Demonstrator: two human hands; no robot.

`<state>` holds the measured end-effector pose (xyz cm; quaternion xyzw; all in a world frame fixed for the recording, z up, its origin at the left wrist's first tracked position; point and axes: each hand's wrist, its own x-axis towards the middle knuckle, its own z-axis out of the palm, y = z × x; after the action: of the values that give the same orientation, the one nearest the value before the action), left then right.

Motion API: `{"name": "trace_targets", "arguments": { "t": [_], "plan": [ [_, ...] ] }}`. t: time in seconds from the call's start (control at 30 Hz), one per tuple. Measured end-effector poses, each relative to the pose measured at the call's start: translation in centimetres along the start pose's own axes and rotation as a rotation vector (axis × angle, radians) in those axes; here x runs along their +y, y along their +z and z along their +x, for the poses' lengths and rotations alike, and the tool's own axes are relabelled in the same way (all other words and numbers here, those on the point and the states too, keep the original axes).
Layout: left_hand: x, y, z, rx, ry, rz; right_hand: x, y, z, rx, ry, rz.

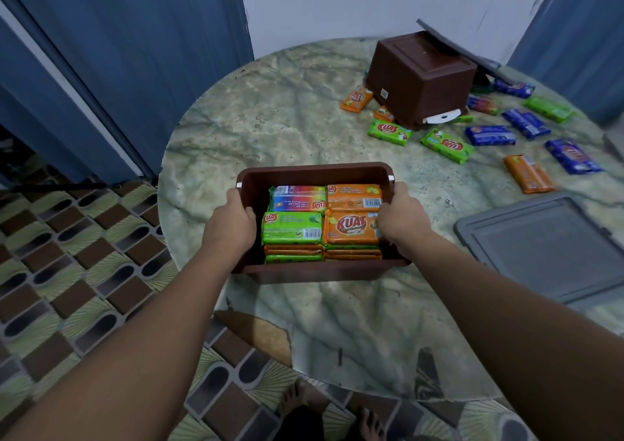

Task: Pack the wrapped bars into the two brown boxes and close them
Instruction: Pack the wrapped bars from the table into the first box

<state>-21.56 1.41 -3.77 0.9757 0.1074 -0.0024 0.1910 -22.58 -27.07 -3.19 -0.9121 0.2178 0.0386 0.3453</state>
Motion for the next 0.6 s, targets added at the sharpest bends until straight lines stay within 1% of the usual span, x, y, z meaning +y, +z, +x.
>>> {"name": "trace_targets", "arguments": {
  "t": [0.17,0.4,0.53,0.6],
  "plan": [
    [0.8,0.8,-2.4,-0.003,-0.004,-0.018,2.1,-1.3,-1.2,-0.012,0.005,-0.016],
    [1.0,0.7,-3.2,-0.003,-0.013,-0.003,2.0,-1.6,-1.6,-0.016,0.031,-0.051],
    [1.5,0.1,-3.8,-0.028,-0.068,-0.005,1.8,-1.8,-1.5,-0.047,0.063,0.045],
    [2.1,-0.2,-4.0,0.065,-0.014,0.080,1.6,-2.0,-1.3,-0.075,0.091,0.151]
  ]
}}
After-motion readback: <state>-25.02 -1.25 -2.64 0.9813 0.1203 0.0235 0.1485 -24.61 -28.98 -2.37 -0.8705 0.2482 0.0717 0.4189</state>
